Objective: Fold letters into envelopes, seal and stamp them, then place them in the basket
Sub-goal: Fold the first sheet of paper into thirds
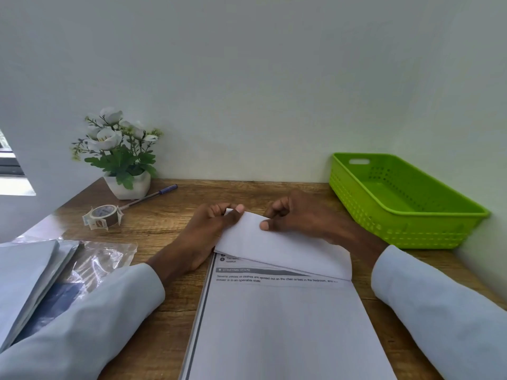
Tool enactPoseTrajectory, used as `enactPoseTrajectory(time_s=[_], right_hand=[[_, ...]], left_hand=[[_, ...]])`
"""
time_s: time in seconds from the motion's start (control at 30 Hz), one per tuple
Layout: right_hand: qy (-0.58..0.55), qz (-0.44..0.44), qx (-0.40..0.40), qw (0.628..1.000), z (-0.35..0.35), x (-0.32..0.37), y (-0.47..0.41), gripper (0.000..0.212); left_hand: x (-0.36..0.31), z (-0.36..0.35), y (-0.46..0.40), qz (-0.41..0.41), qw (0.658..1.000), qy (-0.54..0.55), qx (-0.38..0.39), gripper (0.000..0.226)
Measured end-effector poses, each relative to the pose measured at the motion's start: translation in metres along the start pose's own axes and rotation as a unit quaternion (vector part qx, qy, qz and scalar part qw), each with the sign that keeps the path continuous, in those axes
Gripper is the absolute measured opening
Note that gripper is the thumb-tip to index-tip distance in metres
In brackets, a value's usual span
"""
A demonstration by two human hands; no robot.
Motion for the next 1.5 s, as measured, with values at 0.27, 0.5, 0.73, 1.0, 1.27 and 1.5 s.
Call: enactPoseTrajectory(time_s=[0.27, 0.5, 0.73, 1.0, 1.27, 1.5], right_hand=[[-0.064, -0.032, -0.025, 0.997, 0.004, -0.009, -0.001, 0.009], [-0.15, -0.106, -0.057, 0.981, 0.023, -0.05, 0.025, 0.02], [-0.402, -0.134, -0.027, 0.905, -0.003, -0.051, 0.038, 0.048], [-0.448, -0.145, -0.069, 0.88, -0.004, -0.056, 0.042, 0.031], [-0.438, -0.192, -0.068, 0.876, -0.005, -0.066, 0.044, 0.027], [-0.368, -0.218, -0.09, 0.899, 0.006, -0.066, 0.058, 0.034]], left_hand=[[-0.007, 0.012, -0.001, -0.005, 0.998, 0.032, -0.058, 0.038], [-0.016, 0.03, -0.001, -0.033, 0.988, 0.066, -0.134, 0.028], [-0.012, 0.022, -0.005, -0.032, 0.981, 0.14, -0.132, 0.024], [-0.01, 0.012, -0.001, -0.001, 0.998, 0.049, -0.027, 0.064], [-0.009, 0.018, -0.004, 0.023, 0.998, 0.031, -0.045, 0.047], [-0.008, 0.026, -0.005, 0.076, 0.992, -0.082, -0.057, 0.063]])
Point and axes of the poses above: each hand's wrist, its own y-axis away from the middle knuckle, its own z-axis out of the back of the hand, x = y × z, the point moved 5 cm from there along -y, towards the middle knuckle, and after that the axes turned 14 degrees about y, right-handed, at the moved point
